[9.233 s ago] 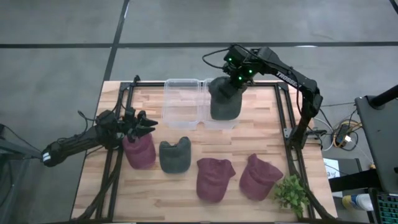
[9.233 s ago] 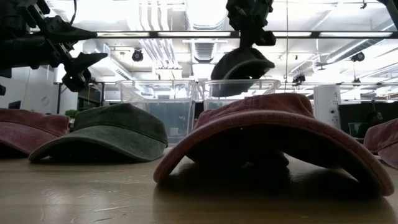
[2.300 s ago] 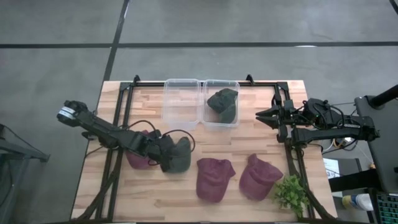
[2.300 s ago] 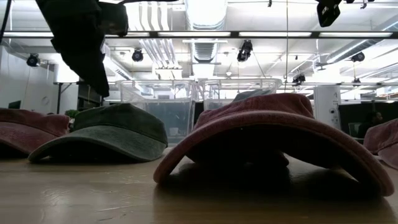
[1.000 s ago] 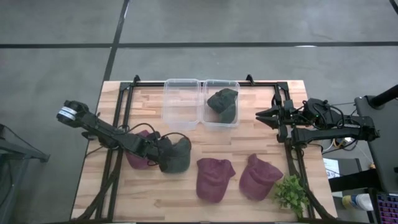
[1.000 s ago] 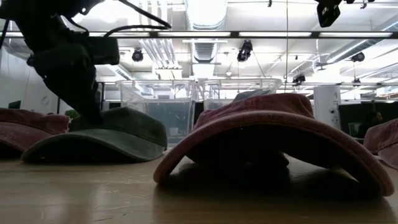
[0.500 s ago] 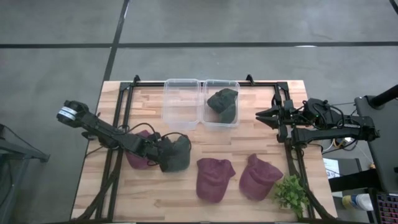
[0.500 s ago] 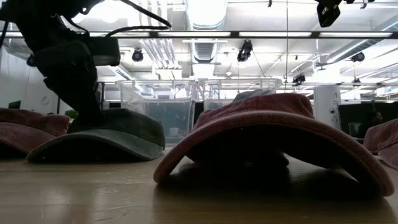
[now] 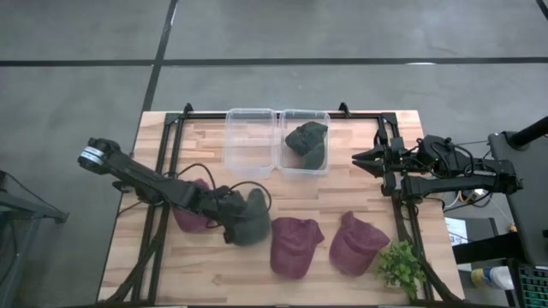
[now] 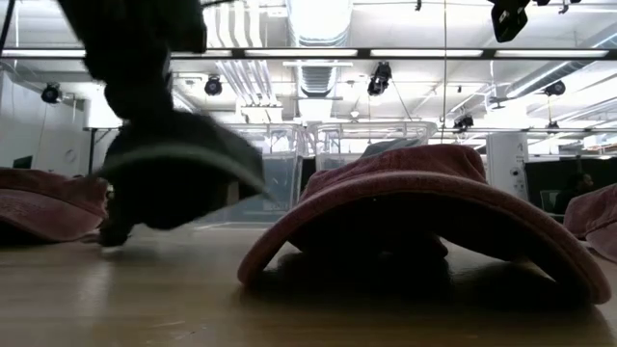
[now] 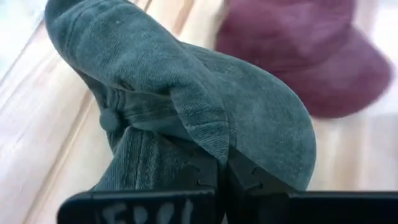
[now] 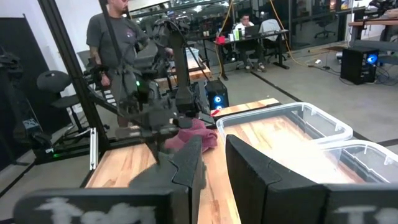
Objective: Pick & Place hat
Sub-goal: Put the black cap into the right transparent bin
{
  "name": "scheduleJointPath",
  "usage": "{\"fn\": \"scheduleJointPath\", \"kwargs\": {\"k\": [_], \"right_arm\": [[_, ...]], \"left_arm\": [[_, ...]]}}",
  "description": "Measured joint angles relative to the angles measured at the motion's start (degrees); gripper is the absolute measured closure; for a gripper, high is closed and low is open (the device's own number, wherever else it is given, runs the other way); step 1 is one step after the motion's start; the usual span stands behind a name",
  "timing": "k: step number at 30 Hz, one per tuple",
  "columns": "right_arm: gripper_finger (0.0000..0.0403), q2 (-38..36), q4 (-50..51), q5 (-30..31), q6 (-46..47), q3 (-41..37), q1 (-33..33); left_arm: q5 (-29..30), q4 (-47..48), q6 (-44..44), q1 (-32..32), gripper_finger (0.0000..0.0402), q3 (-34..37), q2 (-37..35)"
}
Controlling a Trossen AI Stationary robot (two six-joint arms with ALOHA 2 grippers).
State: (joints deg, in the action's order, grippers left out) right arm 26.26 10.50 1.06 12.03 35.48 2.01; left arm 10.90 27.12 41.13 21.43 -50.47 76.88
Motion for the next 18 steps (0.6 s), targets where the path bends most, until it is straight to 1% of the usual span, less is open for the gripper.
{"fn": "scheduleJointPath", "kwargs": {"k": [5,9,14,18], "right_arm": [[0.0335,0.00,0.00,0.00,-0.02,0.00,0.00],[0.0335,0.02,0.00,0.02,-0.02,0.00,0.01],[0.0335,0.00,0.00,0.02,-0.02,0.00,0.01],[0.0335,0.02,0.00,0.02,-0.02,0.00,0.00]], "left_arm": [[-2.28,6.46,-1.02,0.00,0.0401,-8.14,-0.08],[-3.00,9.25,-3.32,0.00,0.0401,-14.88,-0.11],[-2.72,9.01,-10.51,0.00,0.0401,-22.81,-0.09],[0.89,8.99,-17.80,0.00,0.0401,-28.01,-0.09]]}}
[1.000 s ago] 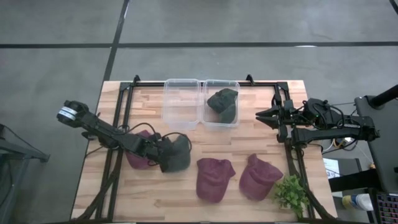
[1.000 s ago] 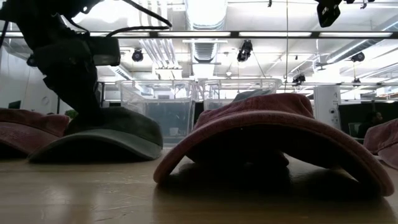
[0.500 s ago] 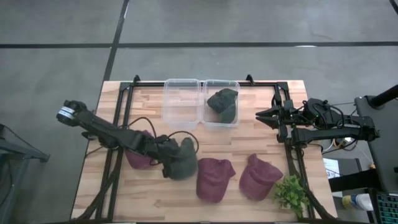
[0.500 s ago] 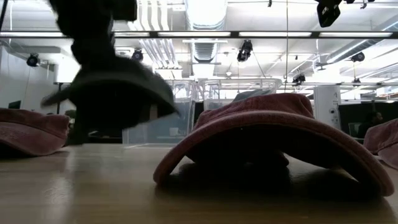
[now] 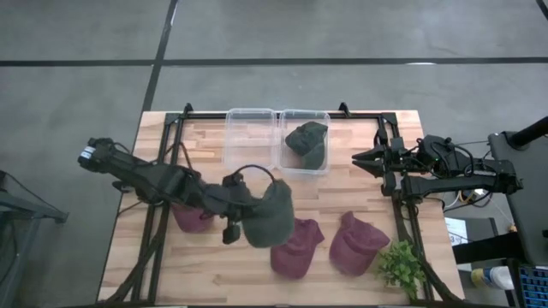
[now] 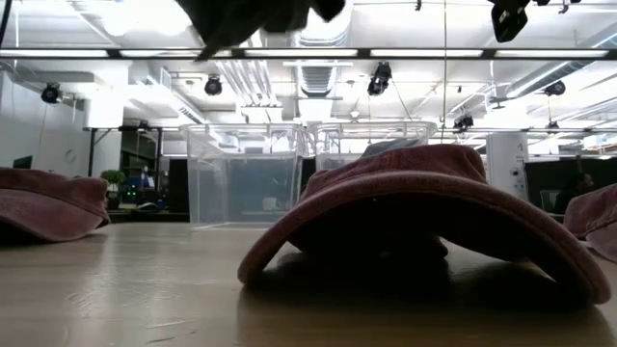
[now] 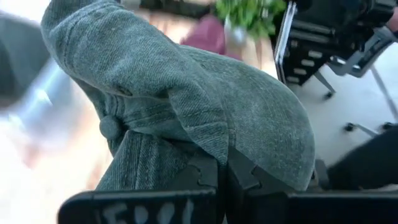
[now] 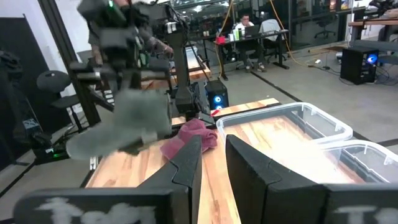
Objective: Pick & Place hat
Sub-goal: Put the black cap into the right transparent bin
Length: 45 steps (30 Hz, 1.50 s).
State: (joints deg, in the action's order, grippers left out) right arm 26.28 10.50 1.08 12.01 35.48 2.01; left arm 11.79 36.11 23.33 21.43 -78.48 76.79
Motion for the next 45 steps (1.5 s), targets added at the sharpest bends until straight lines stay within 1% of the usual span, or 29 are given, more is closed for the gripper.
{"fn": "scheduleJointPath", "kwargs": {"k": [3,6,8,12,16,20,24,29,33,36,45], "right_arm": [[0.0335,0.03,0.00,0.00,0.02,0.00,-0.01],[0.0335,0.28,-0.20,0.02,0.02,0.00,0.00],[0.0335,0.79,-0.50,0.02,0.00,0.00,0.01],[0.0335,2.29,-4.70,0.02,-0.53,-0.02,-0.01],[0.0335,4.58,-12.37,-0.02,-6.05,0.08,-0.01],[0.0332,8.23,-11.60,0.00,-12.52,3.97,-0.01],[0.0313,13.65,-6.88,0.02,-17.35,11.24,-0.01],[0.0275,22.35,5.33,0.02,-23.00,23.52,-0.01],[0.0245,29.83,16.47,0.05,-27.27,33.88,-0.01],[0.0225,35.46,22.98,0.17,-30.54,40.96,-0.01],[0.0187,51.09,37.26,0.15,-38.46,59.59,-0.01]], "left_arm": [[3.81,-0.08,-5.40,-0.02,0.0401,-3.20,0.00],[9.37,-0.62,-11.27,-0.28,0.0401,-5.81,0.32],[11.59,-2.00,-14.70,-0.88,0.0401,-6.99,0.63],[12.26,-4.79,-18.95,-3.45,0.0401,-8.00,1.58],[12.20,-5.19,-20.77,-7.00,0.0401,-8.13,3.22],[11.70,-5.21,-20.91,-10.58,0.0401,-8.17,5.03],[9.85,-5.77,-20.92,-13.36,0.0401,-8.17,6.47],[8.45,-6.17,-20.82,-15.42,0.0401,-8.17,7.49],[8.33,-6.26,-20.82,-15.94,0.0401,-8.17,7.55],[8.35,-6.55,-20.82,-16.09,0.0401,-8.17,7.41],[8.37,-6.59,-20.93,-16.09,0.0401,-8.17,7.28]]}}
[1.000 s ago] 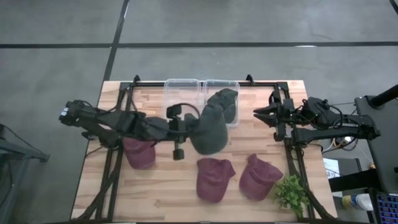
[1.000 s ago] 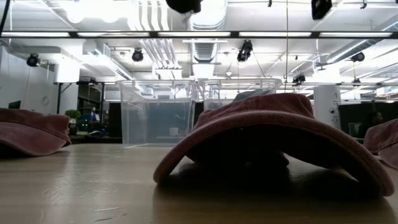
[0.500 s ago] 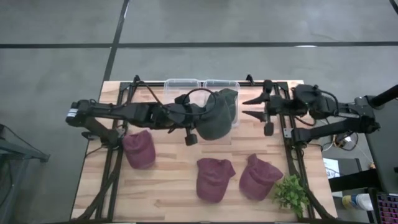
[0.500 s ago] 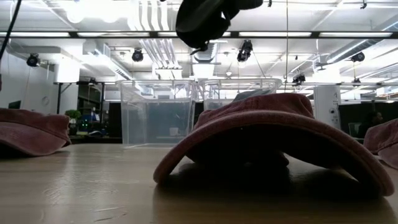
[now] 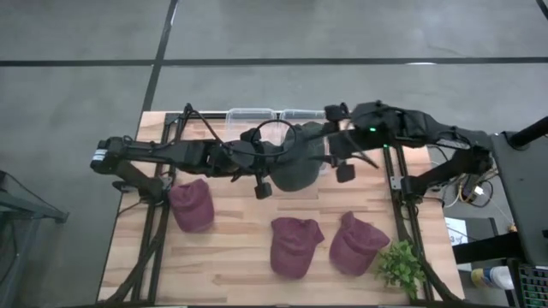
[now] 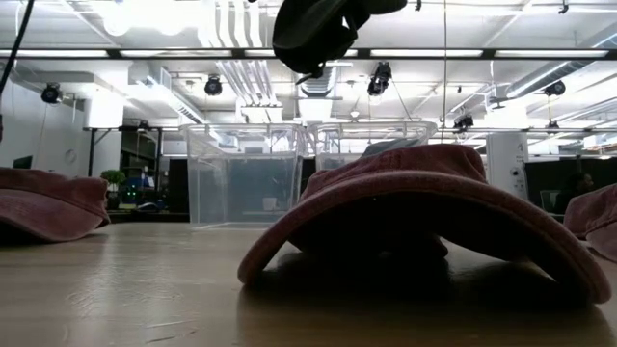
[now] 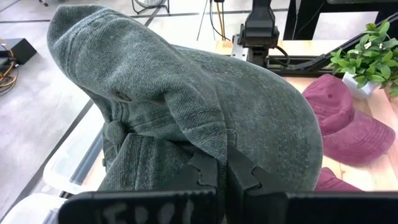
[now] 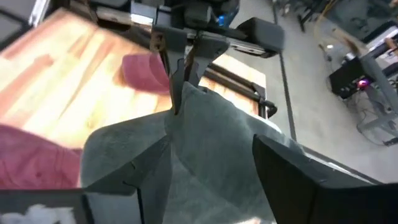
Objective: Pick & Place hat
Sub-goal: Put the black cap into the right transparent bin
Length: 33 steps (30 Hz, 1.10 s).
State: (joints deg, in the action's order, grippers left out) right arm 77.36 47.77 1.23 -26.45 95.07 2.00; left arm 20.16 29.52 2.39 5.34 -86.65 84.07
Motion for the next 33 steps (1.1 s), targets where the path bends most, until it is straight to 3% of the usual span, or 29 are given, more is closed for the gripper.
{"fn": "scheduleJointPath", "kwargs": {"k": [17,21,27,33], "right_arm": [[0.0154,21.82,20.05,0.28,-7.45,27.05,0.00],[0.0152,25.11,23.63,0.71,-8.07,30.63,0.00],[0.0154,28.09,27.32,6.88,-8.07,32.28,-0.02],[0.0182,28.48,27.73,7.63,-8.00,32.08,-0.02]], "left_arm": [[0.04,0.06,-0.09,0.00,0.0402,0.00,-0.04],[0.04,0.07,-0.35,0.00,0.0402,0.00,-0.07],[0.24,0.48,-0.79,0.00,0.0401,-0.28,-0.09],[0.26,0.46,-0.76,0.00,0.0401,-0.30,-0.33]]}}
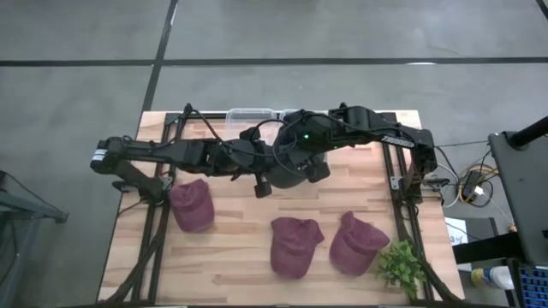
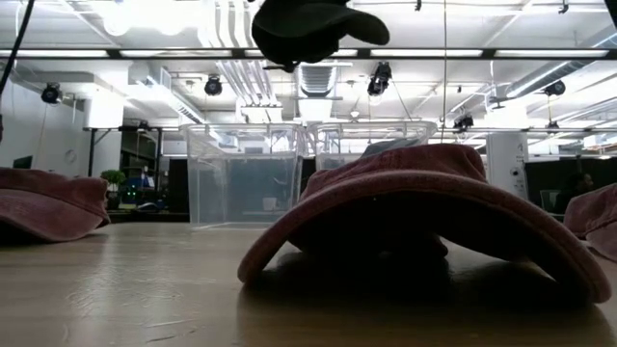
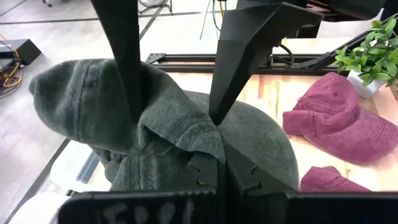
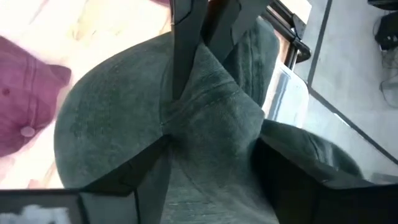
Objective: Pick & Place hat
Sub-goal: Put the black cap into the right transparent bin
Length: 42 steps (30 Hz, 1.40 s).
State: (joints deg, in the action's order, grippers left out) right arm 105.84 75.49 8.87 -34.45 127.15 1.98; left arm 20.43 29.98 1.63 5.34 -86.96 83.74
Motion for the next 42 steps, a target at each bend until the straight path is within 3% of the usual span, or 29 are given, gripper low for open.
{"fn": "scheduleJointPath", "kwargs": {"k": [5,16,42], "right_arm": [[0.0230,-0.39,-0.52,0.14,2.88,-0.11,0.00],[0.0386,-0.51,-0.45,0.11,4.36,-0.17,0.00],[0.0394,-1.16,0.47,0.08,9.01,-0.20,0.00]], "left_arm": [[0.04,-0.20,-0.33,0.00,0.0401,-0.02,-0.11],[0.81,-0.20,-0.57,-0.04,0.0401,-0.04,-0.13],[0.46,-0.61,2.73,-0.04,0.0401,-0.04,-0.13]]}}
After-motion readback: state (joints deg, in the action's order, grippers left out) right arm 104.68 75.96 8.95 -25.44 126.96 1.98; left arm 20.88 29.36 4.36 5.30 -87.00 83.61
